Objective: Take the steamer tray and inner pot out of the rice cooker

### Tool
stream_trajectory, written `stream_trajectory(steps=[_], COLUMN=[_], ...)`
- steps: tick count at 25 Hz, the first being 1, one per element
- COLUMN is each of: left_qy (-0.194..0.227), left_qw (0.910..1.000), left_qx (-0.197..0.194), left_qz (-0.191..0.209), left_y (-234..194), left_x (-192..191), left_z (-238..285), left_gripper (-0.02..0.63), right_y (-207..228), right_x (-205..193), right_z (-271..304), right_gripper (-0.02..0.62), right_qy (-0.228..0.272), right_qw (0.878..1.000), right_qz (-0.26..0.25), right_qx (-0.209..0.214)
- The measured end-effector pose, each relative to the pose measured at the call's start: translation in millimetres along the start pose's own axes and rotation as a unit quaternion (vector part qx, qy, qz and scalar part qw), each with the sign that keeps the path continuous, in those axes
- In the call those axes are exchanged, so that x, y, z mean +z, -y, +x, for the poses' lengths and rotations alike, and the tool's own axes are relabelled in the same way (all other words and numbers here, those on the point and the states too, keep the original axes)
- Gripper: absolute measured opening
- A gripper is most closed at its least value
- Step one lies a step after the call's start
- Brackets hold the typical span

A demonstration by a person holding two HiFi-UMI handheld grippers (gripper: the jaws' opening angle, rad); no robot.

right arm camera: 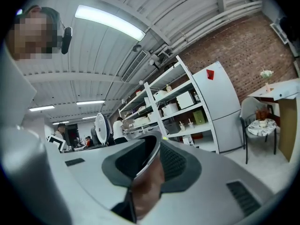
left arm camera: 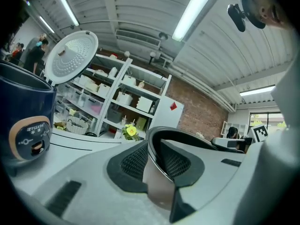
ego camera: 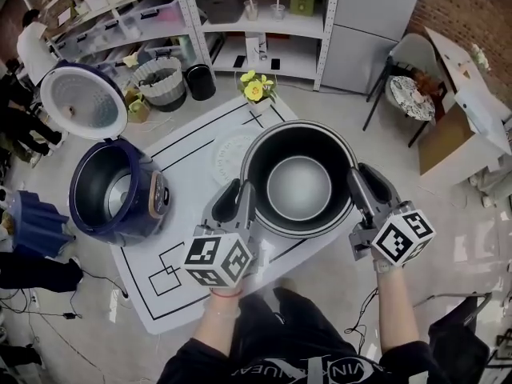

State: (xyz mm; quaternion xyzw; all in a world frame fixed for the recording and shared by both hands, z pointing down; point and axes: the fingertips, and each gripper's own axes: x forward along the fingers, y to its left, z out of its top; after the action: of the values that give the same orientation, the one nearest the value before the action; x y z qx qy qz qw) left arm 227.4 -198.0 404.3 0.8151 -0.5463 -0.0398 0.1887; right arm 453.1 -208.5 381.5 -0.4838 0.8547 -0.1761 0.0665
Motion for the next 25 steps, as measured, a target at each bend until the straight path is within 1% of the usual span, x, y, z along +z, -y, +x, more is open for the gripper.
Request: stream_trajectory(steps=[6,12,17,25], left_qy=[-0.031,-0.055,-0.071,-0.083], left_qw=[0.9995,0.9985,0.9973,0.9964], left_qx=[-0.001,0.011,0.016,0.016], left_qz=[0.004,0.0,0.001,-0.001], left_y=[4,-2,-5,-6], left_x=[-30,-57,-66,-72], left_z=[7,6,6,13], left_gripper=[0.075,0.075,0.075,0.075], right_y=[20,31,38,51], right_x=[-25,-52,-66,-86], right_z=[-12,-14,-12,-9], right_gripper=[0.083,0.083,0.083,0.084], right_qy=[-0.011,-0.031,-0.046,-0.064], right_qw=[1.0,0.999,0.998,0.996], right_qz=[0.016,0.038,0.044,0.058], right_qx=[-0.015,-0.022,-0.024,-0.036])
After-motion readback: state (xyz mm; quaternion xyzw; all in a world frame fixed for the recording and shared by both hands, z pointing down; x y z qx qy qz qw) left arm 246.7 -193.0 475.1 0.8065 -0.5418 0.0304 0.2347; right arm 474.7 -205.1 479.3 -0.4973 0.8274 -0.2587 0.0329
